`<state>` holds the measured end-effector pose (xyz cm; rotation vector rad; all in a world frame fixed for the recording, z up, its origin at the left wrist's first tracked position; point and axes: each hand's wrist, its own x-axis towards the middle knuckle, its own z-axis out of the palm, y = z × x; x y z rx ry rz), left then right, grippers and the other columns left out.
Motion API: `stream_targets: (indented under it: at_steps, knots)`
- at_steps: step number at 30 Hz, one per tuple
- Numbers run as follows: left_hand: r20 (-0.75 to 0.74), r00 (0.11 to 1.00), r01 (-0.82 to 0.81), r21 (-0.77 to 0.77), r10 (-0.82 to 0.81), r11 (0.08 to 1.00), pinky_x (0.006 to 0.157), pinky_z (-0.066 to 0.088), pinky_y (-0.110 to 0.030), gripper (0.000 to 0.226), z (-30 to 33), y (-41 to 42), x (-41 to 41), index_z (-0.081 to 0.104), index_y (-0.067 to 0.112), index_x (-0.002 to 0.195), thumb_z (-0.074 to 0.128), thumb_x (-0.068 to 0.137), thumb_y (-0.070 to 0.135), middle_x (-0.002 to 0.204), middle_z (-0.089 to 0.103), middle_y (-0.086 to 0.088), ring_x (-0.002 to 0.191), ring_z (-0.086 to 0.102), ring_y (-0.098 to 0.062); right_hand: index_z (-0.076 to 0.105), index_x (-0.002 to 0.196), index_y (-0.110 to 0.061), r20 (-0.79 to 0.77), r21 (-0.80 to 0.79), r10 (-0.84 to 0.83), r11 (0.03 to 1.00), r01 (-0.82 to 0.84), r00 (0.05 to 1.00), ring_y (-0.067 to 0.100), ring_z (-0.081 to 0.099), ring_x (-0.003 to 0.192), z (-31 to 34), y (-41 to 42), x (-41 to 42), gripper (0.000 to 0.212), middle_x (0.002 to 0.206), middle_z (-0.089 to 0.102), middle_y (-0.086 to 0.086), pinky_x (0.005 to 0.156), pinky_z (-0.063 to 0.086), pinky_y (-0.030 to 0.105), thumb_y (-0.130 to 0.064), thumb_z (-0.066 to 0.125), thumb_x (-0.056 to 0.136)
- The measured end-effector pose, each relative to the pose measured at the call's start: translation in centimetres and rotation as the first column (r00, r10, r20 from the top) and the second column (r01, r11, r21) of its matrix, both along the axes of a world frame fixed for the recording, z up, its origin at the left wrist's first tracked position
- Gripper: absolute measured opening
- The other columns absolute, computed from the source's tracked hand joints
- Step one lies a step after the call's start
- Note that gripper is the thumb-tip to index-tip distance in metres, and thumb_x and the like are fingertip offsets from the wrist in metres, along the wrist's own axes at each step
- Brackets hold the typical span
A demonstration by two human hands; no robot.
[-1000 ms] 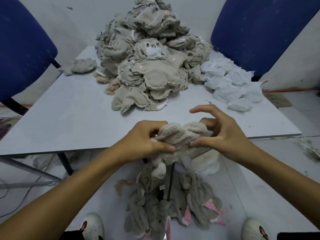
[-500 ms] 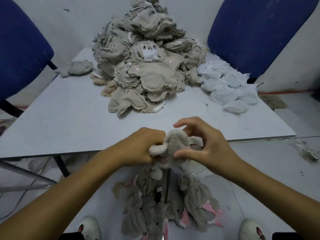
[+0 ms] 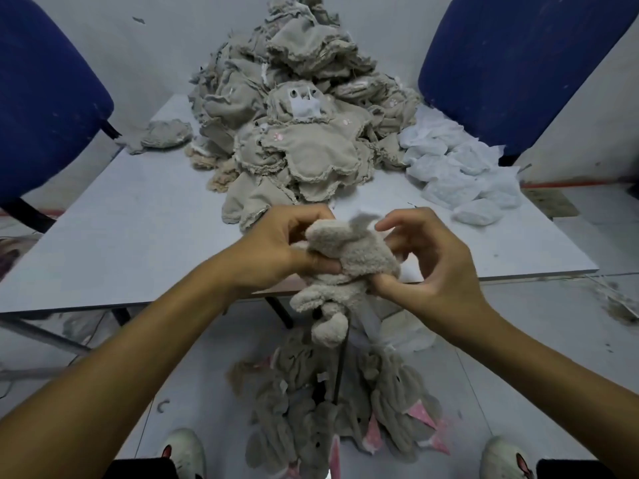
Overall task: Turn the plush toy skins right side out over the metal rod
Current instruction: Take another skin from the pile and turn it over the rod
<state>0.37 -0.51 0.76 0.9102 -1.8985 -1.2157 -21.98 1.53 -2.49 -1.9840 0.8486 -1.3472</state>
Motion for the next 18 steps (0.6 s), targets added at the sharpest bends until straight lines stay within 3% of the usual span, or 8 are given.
stream_targets:
  at_steps: [3, 5, 7, 10, 12, 14, 16, 18]
  knots:
    - [0.169, 0.985, 0.049, -0.056, -0.039, 0.997, 0.057, 0.049, -0.022, 0.032, 0.0, -0.4, 0.9, 0.062, 0.021, 0.071, 0.072, 0.069, -0.009, 0.070, 0.061, 0.006, 0.067, 0.057, -0.003, 0.056, 0.119, -0.023, -0.254, -0.069, 0.050, 0.995, -0.070, 0.966, 0.012, 0.058, 0.086, 0.4, -0.4, -0.1, 0.049, 0.098, 0.056, -0.012, 0.073, 0.044, 0.015, -0.015, 0.076, 0.075]
    - [0.331, 0.941, 0.112, -0.101, -0.073, 0.989, 0.060, 0.043, -0.024, 0.023, -0.4, -0.4, 1.0, 0.056, 0.014, 0.074, 0.069, 0.067, -0.003, 0.074, 0.057, -0.001, 0.068, 0.052, -0.006, 0.057, 0.121, -0.021, -0.558, -0.023, 0.069, 0.995, -0.098, 0.827, 0.009, 0.052, 0.087, 0.0, -0.9, -0.7, 0.048, 0.106, 0.049, -0.011, 0.074, 0.048, 0.023, -0.027, 0.081, 0.079]
    - [0.364, 0.927, 0.128, -0.096, -0.085, 0.987, 0.062, 0.041, -0.033, 0.027, -0.8, -0.3, 0.7, 0.053, 0.017, 0.078, 0.063, 0.063, -0.003, 0.080, 0.055, 0.000, 0.072, 0.051, -0.013, 0.063, 0.109, -0.015, -0.726, -0.068, 0.011, 0.994, -0.088, 0.688, 0.009, 0.047, 0.088, -0.3, -1.2, -1.1, 0.035, 0.105, 0.050, -0.008, 0.074, 0.049, 0.036, -0.029, 0.079, 0.081]
    - [0.368, 0.921, 0.154, -0.050, -0.126, 0.987, 0.070, 0.047, -0.044, 0.038, -0.9, -0.1, 0.0, 0.059, 0.021, 0.098, 0.065, 0.067, 0.001, 0.095, 0.062, -0.001, 0.088, 0.058, -0.024, 0.066, 0.084, -0.011, -0.724, -0.325, -0.177, 0.940, -0.104, 0.667, 0.018, 0.048, 0.077, 0.2, -1.4, -1.1, 0.024, 0.085, 0.059, 0.000, 0.062, 0.040, 0.036, -0.019, 0.085, 0.073]
    - [0.314, 0.942, 0.143, -0.042, -0.123, 0.989, 0.076, 0.049, -0.042, 0.034, -0.8, 0.1, -0.4, 0.062, 0.022, 0.104, 0.075, 0.073, 0.021, 0.098, 0.065, 0.000, 0.092, 0.061, -0.023, 0.063, 0.074, -0.010, -0.652, -0.454, -0.276, 0.888, -0.072, 0.706, 0.022, 0.047, 0.070, 0.4, -1.3, -1.1, 0.024, 0.071, 0.054, 0.001, 0.064, 0.031, 0.035, -0.016, 0.087, 0.070]
    - [0.256, 0.966, 0.081, -0.118, -0.049, 0.990, 0.070, 0.047, -0.036, 0.027, -0.4, 0.2, -0.6, 0.065, 0.017, 0.090, 0.078, 0.076, 0.035, 0.084, 0.065, 0.002, 0.080, 0.061, -0.017, 0.065, 0.076, -0.010, -0.558, -0.483, -0.279, 0.875, -0.033, 0.781, 0.015, 0.038, 0.073, 0.8, -1.3, -1.4, 0.019, 0.071, 0.044, -0.008, 0.067, 0.027, 0.034, -0.024, 0.079, 0.078]
    - [0.267, 0.964, 0.055, -0.284, 0.024, 0.957, 0.059, 0.040, -0.028, 0.021, -0.1, 0.1, -0.4, 0.058, 0.022, 0.071, 0.076, 0.079, 0.028, 0.067, 0.057, 0.006, 0.064, 0.054, -0.009, 0.070, 0.085, -0.010, -0.498, -0.447, -0.235, 0.894, -0.015, 0.835, 0.008, 0.032, 0.077, 1.3, -1.4, -1.5, 0.029, 0.075, 0.043, -0.012, 0.069, 0.027, 0.028, -0.038, 0.074, 0.081]
    - [0.350, 0.933, 0.091, -0.451, 0.083, 0.888, 0.055, 0.031, -0.026, 0.031, -0.4, 0.1, -0.5, 0.048, 0.024, 0.065, 0.074, 0.080, 0.015, 0.061, 0.046, 0.010, 0.057, 0.043, -0.007, 0.072, 0.089, -0.009, -0.506, -0.418, -0.183, 0.907, -0.054, 0.843, 0.008, 0.037, 0.076, 1.3, -1.4, -1.3, 0.033, 0.075, 0.048, -0.009, 0.066, 0.030, 0.024, -0.041, 0.077, 0.078]
